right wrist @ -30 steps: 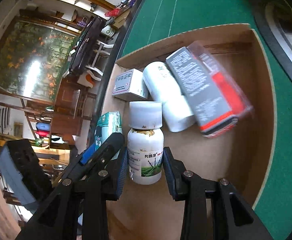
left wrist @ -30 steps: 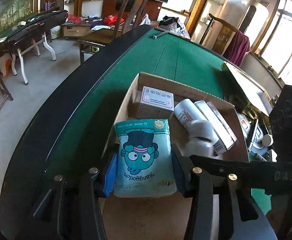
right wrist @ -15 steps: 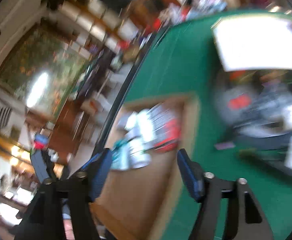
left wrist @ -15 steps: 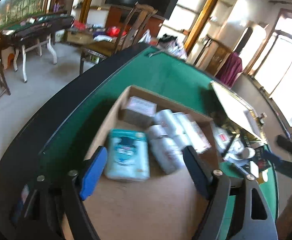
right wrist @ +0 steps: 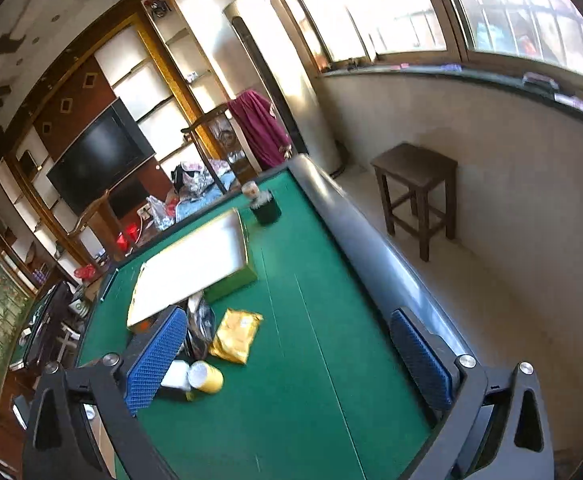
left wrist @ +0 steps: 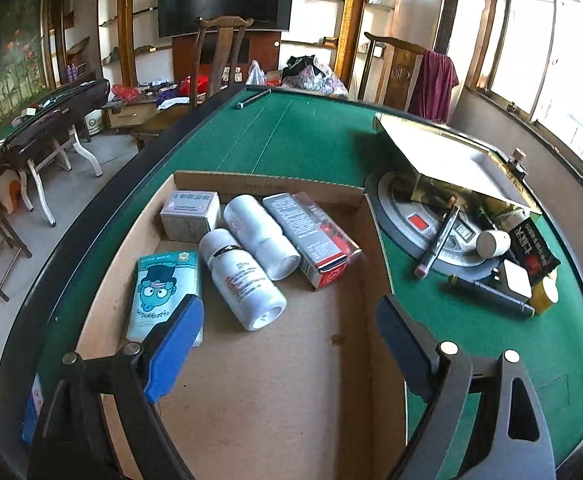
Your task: Organize objects
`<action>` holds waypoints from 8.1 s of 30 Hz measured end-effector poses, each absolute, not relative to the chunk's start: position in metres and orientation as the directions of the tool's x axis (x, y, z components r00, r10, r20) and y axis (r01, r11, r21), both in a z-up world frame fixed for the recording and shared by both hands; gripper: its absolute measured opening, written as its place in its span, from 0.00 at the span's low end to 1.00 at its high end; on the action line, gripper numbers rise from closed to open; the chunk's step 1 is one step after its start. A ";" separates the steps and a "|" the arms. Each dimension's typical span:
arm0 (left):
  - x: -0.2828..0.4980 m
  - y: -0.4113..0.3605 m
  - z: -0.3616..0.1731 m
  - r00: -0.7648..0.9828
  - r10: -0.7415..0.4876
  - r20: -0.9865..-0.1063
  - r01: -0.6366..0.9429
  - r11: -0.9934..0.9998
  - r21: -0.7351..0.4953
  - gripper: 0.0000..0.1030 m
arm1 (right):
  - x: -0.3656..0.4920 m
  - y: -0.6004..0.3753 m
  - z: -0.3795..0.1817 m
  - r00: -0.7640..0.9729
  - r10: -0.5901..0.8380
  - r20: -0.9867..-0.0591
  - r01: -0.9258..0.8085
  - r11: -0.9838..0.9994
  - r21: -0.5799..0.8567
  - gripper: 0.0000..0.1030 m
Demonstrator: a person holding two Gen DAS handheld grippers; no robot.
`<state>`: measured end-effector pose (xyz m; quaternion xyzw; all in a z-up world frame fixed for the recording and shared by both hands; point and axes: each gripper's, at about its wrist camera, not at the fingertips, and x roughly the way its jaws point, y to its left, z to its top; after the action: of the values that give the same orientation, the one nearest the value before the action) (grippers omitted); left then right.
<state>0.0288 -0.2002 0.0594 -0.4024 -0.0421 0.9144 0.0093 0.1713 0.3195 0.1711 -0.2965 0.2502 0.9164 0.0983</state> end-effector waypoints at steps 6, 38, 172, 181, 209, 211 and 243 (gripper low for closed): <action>0.038 -0.220 0.051 -0.632 0.040 -0.774 0.060 -0.993 -0.101 0.85 | 0.130 0.260 0.153 -0.799 -0.087 -0.595 -0.181 -0.909 0.375 1.00; 0.127 -0.160 0.167 -0.873 0.009 -0.488 0.026 -0.998 -0.065 0.93 | 0.090 0.048 0.099 -0.796 -0.145 -0.588 0.134 -0.989 0.062 1.00; 0.086 -0.252 0.034 -0.578 0.176 -0.797 0.042 -0.969 -0.244 0.14 | 0.066 -0.092 0.066 -0.244 -0.655 -0.715 0.346 -0.747 0.567 0.16; 0.075 -0.264 0.019 -0.547 0.183 -0.817 0.087 -0.958 -0.273 0.14 | 0.045 -0.142 0.033 -0.236 -0.506 -0.830 0.314 -0.848 0.428 0.17; 0.133 -0.265 0.187 -0.892 0.283 -0.352 -0.114 -0.895 -0.431 0.92 | 0.066 0.048 0.237 -0.731 -0.562 -0.388 0.321 -0.784 0.531 1.00; 0.138 -0.258 0.200 -0.894 0.378 -0.239 -0.235 -0.851 -0.469 1.00 | 0.045 0.056 0.214 -0.595 -0.577 -0.560 0.253 -0.795 0.551 1.00; 0.062 -0.146 0.133 -0.693 0.350 -0.630 -0.247 -0.936 -0.250 1.00 | 0.005 0.087 0.057 -0.433 -0.567 -0.701 0.243 -0.822 0.515 1.00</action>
<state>0.0622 -0.1464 0.1331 -0.3563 -0.0728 0.9172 0.1628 0.0053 0.0874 0.0570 -0.4731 0.1711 0.8291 -0.2441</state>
